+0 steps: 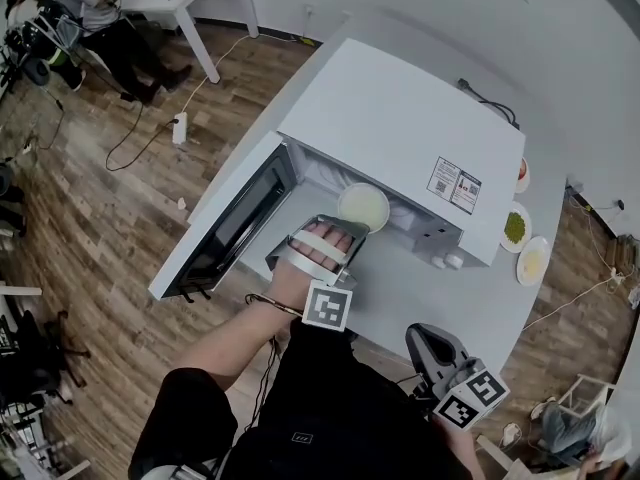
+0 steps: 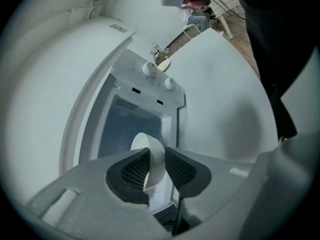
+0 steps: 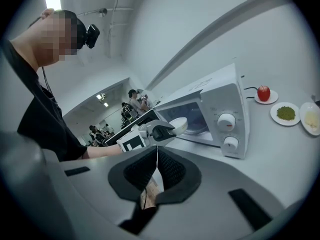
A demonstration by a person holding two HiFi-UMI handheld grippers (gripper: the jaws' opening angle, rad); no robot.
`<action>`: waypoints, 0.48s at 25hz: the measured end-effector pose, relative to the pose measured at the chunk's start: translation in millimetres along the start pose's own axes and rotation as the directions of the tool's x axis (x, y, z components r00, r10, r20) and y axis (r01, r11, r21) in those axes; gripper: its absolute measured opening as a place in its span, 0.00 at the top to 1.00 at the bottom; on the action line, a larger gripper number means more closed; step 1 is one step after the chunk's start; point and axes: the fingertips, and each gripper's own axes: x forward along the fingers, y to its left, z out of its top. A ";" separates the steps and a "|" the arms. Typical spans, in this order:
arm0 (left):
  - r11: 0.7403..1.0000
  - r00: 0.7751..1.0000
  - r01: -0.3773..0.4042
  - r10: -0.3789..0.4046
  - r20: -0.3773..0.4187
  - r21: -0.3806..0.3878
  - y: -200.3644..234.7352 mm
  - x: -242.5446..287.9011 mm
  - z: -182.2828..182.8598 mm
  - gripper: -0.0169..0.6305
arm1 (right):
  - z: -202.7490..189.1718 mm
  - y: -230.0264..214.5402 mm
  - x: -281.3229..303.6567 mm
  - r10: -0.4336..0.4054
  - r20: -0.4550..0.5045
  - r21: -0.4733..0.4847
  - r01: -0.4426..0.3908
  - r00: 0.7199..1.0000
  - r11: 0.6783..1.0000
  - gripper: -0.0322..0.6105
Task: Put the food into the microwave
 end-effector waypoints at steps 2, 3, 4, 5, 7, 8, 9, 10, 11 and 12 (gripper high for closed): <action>0.996 0.997 0.073 -0.071 0.030 -0.056 -16.9 11.8 5.2 0.82 | -4.6 -1.8 5.8 0.005 -0.018 0.005 -0.005 1.000 1.000 0.93; 0.983 0.988 0.148 -0.141 0.067 -0.113 -31.3 17.1 11.8 0.82 | -5.9 -3.0 8.3 0.006 -0.025 0.007 -0.006 1.000 1.000 0.93; 0.966 0.976 0.207 -0.193 0.100 -0.157 -42.6 22.4 17.4 0.82 | -6.7 -4.2 10.4 0.007 -0.030 0.010 -0.007 1.000 1.000 0.93; 0.955 0.969 0.236 -0.217 0.118 -0.179 -48.3 28.1 20.5 0.82 | -7.4 -5.2 12.3 0.009 -0.034 0.013 -0.008 0.999 1.000 0.93; 0.955 0.969 0.235 -0.216 0.118 -0.180 -48.9 40.7 21.4 0.82 | -9.6 -7.3 15.2 0.012 -0.041 0.019 -0.011 0.999 1.000 0.93; 0.964 0.975 0.210 -0.194 0.103 -0.165 -44.8 47.7 19.5 0.82 | -11.1 -8.9 16.2 0.012 -0.046 0.021 -0.011 0.999 1.000 0.93; 0.975 0.984 0.170 -0.159 0.082 -0.143 -37.9 55.1 16.3 0.82 | -12.2 -10.7 17.0 0.011 -0.050 0.023 -0.009 0.999 1.000 0.93; 0.980 0.988 0.145 -0.137 0.071 -0.133 -33.2 62.1 14.5 0.82 | -12.7 -12.3 17.5 0.008 -0.052 0.025 -0.007 0.999 1.000 0.93; 0.976 0.985 0.161 -0.149 0.083 -0.150 -34.9 67.9 16.3 0.82 | -12.4 -13.7 17.7 0.006 -0.051 0.027 -0.004 0.999 1.000 0.93; 0.967 0.980 0.188 -0.172 0.102 -0.174 -38.2 72.8 19.0 0.82 | -11.4 -15.0 17.3 0.003 -0.049 0.029 -0.001 0.999 1.000 0.93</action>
